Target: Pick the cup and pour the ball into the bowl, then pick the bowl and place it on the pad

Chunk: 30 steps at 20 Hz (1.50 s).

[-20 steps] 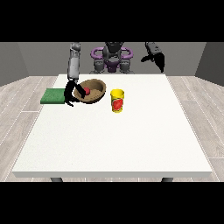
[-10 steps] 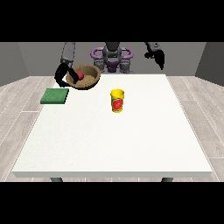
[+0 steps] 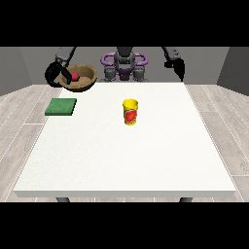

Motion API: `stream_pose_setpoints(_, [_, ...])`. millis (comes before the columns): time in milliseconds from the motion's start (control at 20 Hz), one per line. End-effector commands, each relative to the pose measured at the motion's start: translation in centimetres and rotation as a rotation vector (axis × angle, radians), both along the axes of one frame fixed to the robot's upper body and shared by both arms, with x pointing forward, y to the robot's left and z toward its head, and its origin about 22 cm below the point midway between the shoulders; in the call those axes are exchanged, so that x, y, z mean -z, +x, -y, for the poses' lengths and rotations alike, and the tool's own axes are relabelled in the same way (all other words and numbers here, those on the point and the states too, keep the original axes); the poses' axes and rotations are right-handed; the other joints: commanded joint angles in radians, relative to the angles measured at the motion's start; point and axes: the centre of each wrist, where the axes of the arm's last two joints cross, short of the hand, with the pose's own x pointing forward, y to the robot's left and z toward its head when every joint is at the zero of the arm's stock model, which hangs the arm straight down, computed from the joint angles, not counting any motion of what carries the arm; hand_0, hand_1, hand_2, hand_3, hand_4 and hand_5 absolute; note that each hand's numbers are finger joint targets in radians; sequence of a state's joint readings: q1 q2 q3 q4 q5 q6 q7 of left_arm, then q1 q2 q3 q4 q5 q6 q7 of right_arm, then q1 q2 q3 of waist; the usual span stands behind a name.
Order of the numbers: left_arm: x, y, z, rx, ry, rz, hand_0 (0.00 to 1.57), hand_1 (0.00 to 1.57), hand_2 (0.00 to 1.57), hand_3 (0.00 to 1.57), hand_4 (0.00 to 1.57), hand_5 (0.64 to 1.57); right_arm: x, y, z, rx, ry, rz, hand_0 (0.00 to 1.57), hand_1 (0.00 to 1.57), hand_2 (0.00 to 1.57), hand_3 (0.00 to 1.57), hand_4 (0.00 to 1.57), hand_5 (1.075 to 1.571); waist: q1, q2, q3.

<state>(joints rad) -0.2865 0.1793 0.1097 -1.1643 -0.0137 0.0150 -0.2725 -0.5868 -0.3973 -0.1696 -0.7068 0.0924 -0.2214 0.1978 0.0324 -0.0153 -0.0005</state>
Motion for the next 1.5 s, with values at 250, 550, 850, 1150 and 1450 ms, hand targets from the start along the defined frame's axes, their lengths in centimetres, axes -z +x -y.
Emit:
stream_pose_setpoints(250, [-5.8, 0.8, -6.6, 0.025, -0.033, 0.126, 0.0, 0.0, 0.0, 0.0, 1.31, 1.525, -0.9, -3.8, 8.7, 0.085, -0.052, 0.094, 1.57, 1.57, 1.57, 0.0, 0.91, 1.571, 0.086, 0.11, 0.0016])
stream_pose_setpoints(550, [-11.1, -1.4, -18.3, -0.057, -0.043, 0.264, 0.0, 0.0, 0.0, 0.0, 1.28, 1.571, -2.4, -3.9, 9.8, 0.106, -0.076, 0.203, 1.57, 1.57, 1.57, 0.0, 0.82, 1.57, 0.082, 0.189, 0.0])
stream_pose_setpoints(850, [-12.0, -2.1, -20.7, -0.085, -0.058, 0.301, 0.0, 0.0, 0.0, 0.0, 1.21, 1.563, -2.3, -3.3, 9.5, 0.132, -0.047, 0.254, 1.57, 1.57, 1.57, 0.0, 0.76, 1.567, 0.084, 0.241, 0.0011])
stream_pose_setpoints(1150, [-12.9, -1.8, -19.9, -0.045, -0.054, 0.371, 0.0, 0.0, 0.0, 0.0, 1.19, 1.558, -3.5, -4.5, 13.1, 0.302, -0.068, 0.257, 1.22, 1.22, 1.41, 1.3, 0.0, 1.553, 0.115, 0.311, 0.0019])
stream_pose_setpoints(1450, [-11.9, -2.6, -21.9, -0.096, -0.046, 0.316, 0.0, 0.0, 0.0, 0.0, 1.18, 1.551, -4.3, -2.8, 11.3, 0.165, -0.003, 0.201, 0.0, 0.0, 0.42, 0.65, 0.0, 1.46, 0.068, 0.256, 0.0004])
